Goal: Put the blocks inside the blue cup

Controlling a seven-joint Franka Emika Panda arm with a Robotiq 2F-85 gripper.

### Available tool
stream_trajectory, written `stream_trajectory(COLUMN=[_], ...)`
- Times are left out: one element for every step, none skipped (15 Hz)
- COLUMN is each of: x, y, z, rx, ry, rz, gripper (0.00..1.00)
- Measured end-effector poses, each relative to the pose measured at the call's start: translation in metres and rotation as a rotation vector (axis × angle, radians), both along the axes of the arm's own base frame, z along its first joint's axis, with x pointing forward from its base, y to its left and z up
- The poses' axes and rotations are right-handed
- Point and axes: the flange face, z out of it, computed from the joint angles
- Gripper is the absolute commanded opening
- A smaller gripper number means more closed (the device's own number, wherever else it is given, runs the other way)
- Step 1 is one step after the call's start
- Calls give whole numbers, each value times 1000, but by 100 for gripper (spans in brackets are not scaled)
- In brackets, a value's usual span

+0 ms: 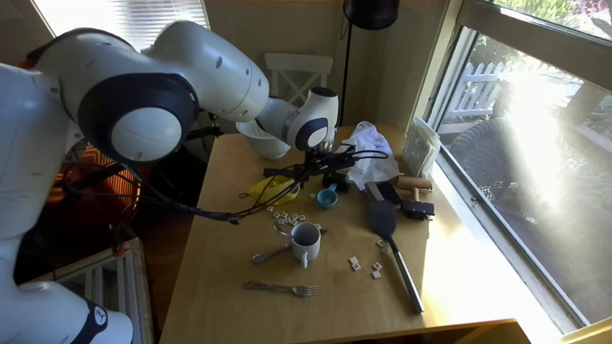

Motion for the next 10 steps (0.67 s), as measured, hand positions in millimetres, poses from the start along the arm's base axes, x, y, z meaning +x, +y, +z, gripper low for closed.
stream_trajectory(x=[1, 2, 2, 3, 4, 4, 4, 4, 4, 3], y=[0, 0, 0, 1, 1, 1, 2, 2, 2, 1], z=[-5, -10, -15, -20, -24, -29, -33, -38, -43, -47], rx=[3, 7, 11, 15, 19, 23, 26, 29, 30, 30], ry=[-2, -6, -11, -18, -24, -29, -33, -33, -31, -26], rz=[13, 26, 38, 50, 58, 62, 64, 66, 69, 71], gripper=[100, 100, 100, 100, 100, 100, 100, 100, 100, 100])
